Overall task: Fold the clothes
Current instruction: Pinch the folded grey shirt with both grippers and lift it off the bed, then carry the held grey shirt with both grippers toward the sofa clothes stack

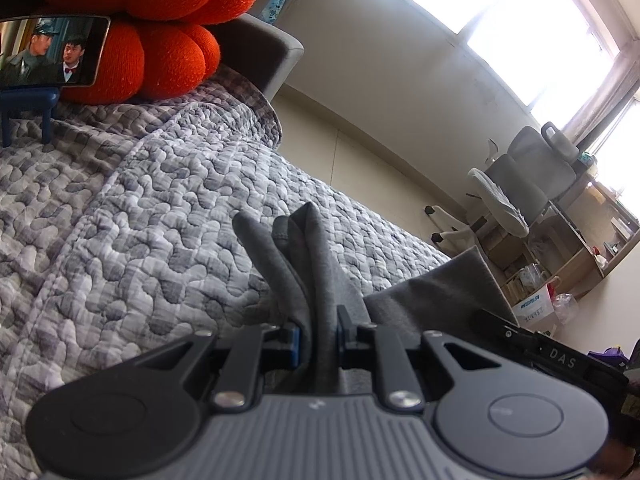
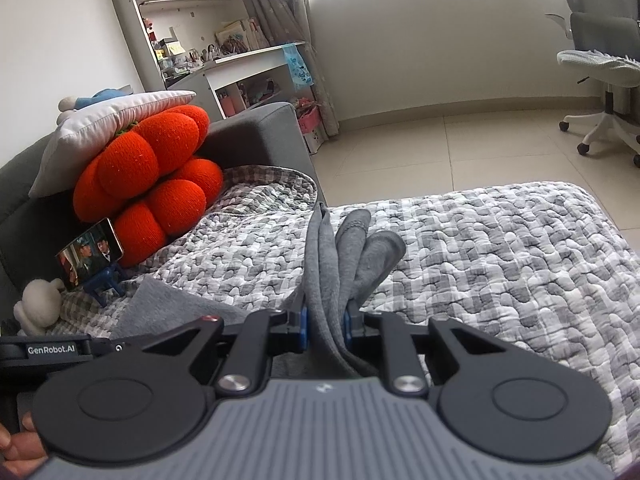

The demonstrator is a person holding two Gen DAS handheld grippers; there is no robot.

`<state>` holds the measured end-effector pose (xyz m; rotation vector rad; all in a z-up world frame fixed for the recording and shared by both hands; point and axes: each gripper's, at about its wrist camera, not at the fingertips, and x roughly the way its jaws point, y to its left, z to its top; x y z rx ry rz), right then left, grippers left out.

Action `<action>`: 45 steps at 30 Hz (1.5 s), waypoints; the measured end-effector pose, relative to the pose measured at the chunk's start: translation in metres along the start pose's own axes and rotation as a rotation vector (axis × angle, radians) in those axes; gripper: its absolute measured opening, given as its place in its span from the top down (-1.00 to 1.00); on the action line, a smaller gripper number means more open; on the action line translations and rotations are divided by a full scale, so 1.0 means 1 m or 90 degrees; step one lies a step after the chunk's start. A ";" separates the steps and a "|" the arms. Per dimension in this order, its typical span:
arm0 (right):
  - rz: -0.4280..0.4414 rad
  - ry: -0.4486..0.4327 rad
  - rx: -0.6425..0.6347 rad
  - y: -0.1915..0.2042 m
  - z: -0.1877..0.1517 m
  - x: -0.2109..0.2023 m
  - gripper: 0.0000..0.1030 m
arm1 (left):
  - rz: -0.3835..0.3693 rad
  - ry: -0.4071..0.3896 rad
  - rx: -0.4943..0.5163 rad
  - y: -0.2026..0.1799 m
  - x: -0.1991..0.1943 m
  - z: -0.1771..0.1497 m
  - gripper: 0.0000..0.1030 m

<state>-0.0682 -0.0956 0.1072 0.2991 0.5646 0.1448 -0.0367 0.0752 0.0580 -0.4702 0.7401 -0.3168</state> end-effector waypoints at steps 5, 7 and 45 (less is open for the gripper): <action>-0.002 -0.001 -0.004 0.001 0.000 0.000 0.61 | 0.000 0.000 0.001 0.000 0.000 0.000 0.69; -0.003 -0.002 -0.007 0.001 0.000 0.000 0.61 | 0.000 0.000 0.003 0.000 0.000 0.000 0.69; -0.017 -0.046 -0.131 0.090 -0.002 0.008 0.64 | 0.026 -0.083 -0.002 0.018 -0.045 0.013 0.70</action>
